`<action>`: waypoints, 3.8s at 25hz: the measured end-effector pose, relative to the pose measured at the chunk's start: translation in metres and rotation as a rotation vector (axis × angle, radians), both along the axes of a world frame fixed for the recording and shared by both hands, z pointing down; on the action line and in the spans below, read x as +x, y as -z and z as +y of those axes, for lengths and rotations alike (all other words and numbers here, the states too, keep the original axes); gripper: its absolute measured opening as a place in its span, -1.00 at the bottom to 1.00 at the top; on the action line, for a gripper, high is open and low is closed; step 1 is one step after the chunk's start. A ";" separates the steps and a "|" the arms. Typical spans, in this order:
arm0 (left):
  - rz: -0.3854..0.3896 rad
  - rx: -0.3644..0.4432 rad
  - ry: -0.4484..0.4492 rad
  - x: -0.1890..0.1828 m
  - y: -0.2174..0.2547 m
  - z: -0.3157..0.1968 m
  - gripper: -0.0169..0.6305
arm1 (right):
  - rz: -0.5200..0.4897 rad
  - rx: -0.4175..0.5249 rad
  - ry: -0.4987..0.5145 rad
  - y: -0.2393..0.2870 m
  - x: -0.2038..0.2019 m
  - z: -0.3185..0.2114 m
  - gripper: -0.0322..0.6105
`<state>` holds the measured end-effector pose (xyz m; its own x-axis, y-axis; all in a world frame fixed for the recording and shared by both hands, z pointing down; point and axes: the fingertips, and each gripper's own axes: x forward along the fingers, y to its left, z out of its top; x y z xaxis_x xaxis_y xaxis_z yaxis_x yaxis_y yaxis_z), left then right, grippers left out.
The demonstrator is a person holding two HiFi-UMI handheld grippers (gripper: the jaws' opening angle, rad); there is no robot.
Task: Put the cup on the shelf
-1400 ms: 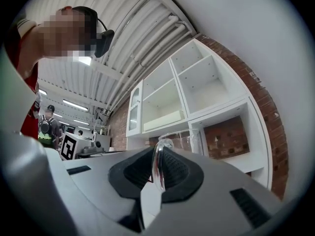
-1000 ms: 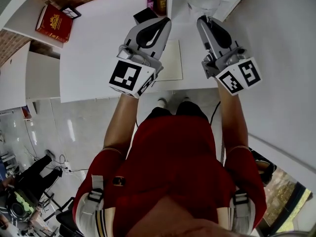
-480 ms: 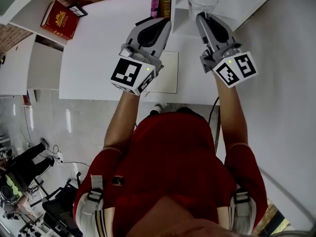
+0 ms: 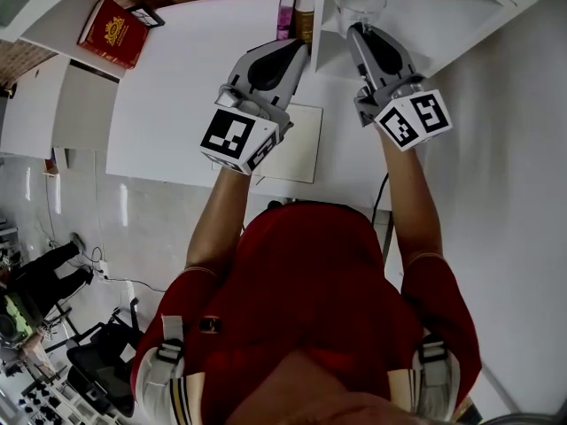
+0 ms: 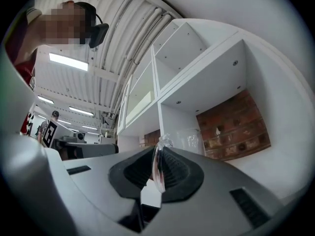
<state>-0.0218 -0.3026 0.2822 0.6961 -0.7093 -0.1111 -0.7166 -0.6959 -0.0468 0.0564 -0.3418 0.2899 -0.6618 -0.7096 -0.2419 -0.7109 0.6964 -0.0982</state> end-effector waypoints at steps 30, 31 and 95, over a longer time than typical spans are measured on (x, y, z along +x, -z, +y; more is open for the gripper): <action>-0.011 -0.050 -0.022 -0.003 -0.023 -0.029 -0.93 | -0.014 -0.071 0.053 -0.026 -0.007 -0.048 -0.80; -0.011 -0.050 -0.024 -0.003 -0.023 -0.029 -0.93 | -0.009 -0.075 0.050 -0.027 -0.007 -0.048 -0.80; 0.007 -0.020 -0.065 0.013 -0.009 0.014 -0.93 | 0.339 -0.039 -0.174 0.003 0.004 0.027 -0.44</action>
<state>-0.0091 -0.2890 0.2914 0.7398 -0.6651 -0.1020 -0.6704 -0.7415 -0.0275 0.0600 -0.3151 0.2865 -0.5681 -0.8229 -0.0007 -0.8150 0.5625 0.1390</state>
